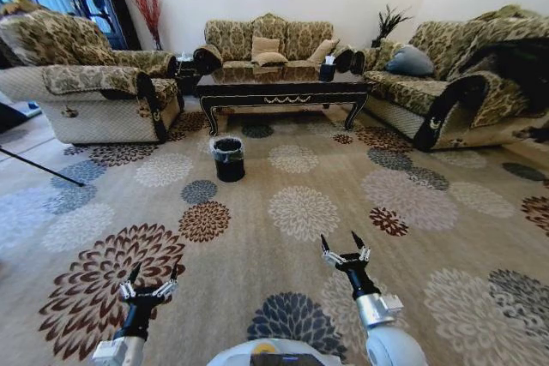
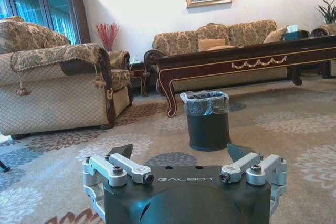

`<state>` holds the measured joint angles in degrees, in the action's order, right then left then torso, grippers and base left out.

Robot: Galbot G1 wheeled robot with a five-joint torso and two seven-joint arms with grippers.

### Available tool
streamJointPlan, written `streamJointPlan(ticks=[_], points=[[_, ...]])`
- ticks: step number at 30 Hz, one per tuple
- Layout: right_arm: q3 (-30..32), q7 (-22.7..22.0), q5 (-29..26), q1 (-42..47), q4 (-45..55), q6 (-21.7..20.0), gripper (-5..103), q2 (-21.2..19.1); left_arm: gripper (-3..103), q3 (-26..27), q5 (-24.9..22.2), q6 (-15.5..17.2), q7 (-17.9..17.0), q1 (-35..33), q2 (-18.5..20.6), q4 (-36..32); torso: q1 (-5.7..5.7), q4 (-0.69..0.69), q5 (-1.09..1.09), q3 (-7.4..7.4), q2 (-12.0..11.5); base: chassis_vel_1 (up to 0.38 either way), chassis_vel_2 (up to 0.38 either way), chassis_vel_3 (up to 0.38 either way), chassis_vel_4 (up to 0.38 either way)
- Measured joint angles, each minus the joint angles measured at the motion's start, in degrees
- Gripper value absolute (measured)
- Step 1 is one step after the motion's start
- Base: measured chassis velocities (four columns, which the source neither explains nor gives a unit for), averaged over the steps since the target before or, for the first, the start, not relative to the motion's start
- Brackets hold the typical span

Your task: Move to the front of the table and pick up the trash from the floor, then place it into the trash bin.

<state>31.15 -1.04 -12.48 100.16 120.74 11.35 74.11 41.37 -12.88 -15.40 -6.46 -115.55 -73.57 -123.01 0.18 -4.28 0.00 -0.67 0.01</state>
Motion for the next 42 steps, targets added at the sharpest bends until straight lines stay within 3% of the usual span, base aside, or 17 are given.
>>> streamJointPlan(ticks=[12,26,42], points=[[0.00,0.00,0.00,0.02,0.00,0.00,100,0.00,100,0.00,0.00,0.00,0.00,-0.02,0.00,0.00,0.08,-0.01,0.00,-0.47,0.60,0.000,0.000,0.000,0.000],[0.00,0.00,0.00,0.01,0.00,0.00,100,0.00,100,0.00,0.00,0.00,0.00,-0.02,0.00,0.00,0.21,-0.01,0.00,-3.82,4.08,0.000,0.000,0.000,0.000],[0.00,0.00,0.00,0.02,0.00,0.00,100,0.00,100,0.00,0.00,-0.01,0.00,-0.02,0.00,0.00,0.64,-0.01,0.00,-5.91,6.59,0.000,0.000,0.000,0.000]])
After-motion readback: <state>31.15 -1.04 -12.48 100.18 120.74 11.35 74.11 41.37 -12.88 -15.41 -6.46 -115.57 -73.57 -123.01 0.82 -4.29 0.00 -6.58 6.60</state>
